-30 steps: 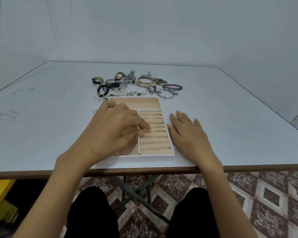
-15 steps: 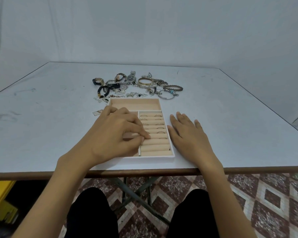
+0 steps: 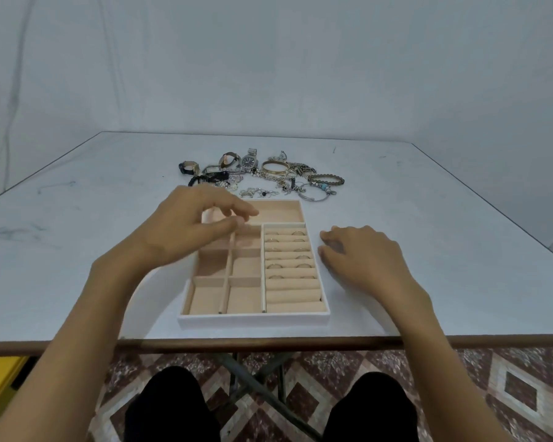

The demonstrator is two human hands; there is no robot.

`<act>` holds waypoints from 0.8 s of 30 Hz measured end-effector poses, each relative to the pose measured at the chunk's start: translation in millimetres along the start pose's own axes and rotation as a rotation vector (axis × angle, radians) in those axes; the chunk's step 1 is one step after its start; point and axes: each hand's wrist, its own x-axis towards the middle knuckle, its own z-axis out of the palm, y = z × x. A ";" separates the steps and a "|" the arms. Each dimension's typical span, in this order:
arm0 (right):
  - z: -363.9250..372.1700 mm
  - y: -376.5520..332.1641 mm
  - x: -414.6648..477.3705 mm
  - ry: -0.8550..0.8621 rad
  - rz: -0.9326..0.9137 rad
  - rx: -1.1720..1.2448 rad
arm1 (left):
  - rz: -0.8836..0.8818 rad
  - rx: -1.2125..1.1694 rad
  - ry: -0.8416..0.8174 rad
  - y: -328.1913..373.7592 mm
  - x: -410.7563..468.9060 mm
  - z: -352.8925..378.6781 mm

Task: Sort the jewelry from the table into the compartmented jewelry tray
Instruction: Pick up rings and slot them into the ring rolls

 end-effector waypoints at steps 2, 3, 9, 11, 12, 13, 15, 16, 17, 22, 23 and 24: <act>-7.4 2.2 8.8 0.024 0.025 0.017 | -0.071 -0.044 0.025 -11.9 12.2 -5.8; -9.8 4.2 13.7 0.029 0.032 0.022 | -0.095 -0.045 0.041 -18.2 18.8 -7.1; -30.1 10.6 53.3 -0.043 0.029 0.065 | -0.233 0.041 0.090 -42.8 60.5 1.4; -36.3 8.2 72.9 -0.119 0.022 0.137 | -0.260 0.148 0.048 -45.2 77.7 9.5; -37.2 6.2 83.1 -0.142 0.018 0.171 | -0.262 0.205 0.018 -46.1 86.4 14.0; -36.7 3.7 93.2 -0.138 0.014 0.193 | -0.258 0.253 -0.012 -47.9 94.7 18.4; -31.8 -2.9 111.4 -0.073 0.004 0.196 | -0.265 0.306 -0.047 -52.2 109.5 24.9; -27.9 -6.1 118.8 -0.026 0.002 0.190 | -0.275 0.325 -0.057 -53.9 115.7 27.5; -23.1 -8.4 125.2 0.019 0.003 0.190 | -0.280 0.343 -0.069 -55.9 121.1 29.9; -1.3 -7.3 137.3 0.141 -0.009 0.152 | -0.249 0.408 -0.194 -65.1 133.5 43.5; 0.8 -5.3 137.4 0.143 -0.019 0.142 | -0.247 0.418 -0.208 -68.5 134.0 45.3; 2.1 -3.5 137.7 0.135 -0.027 0.140 | -0.246 0.427 -0.208 -70.8 133.5 46.3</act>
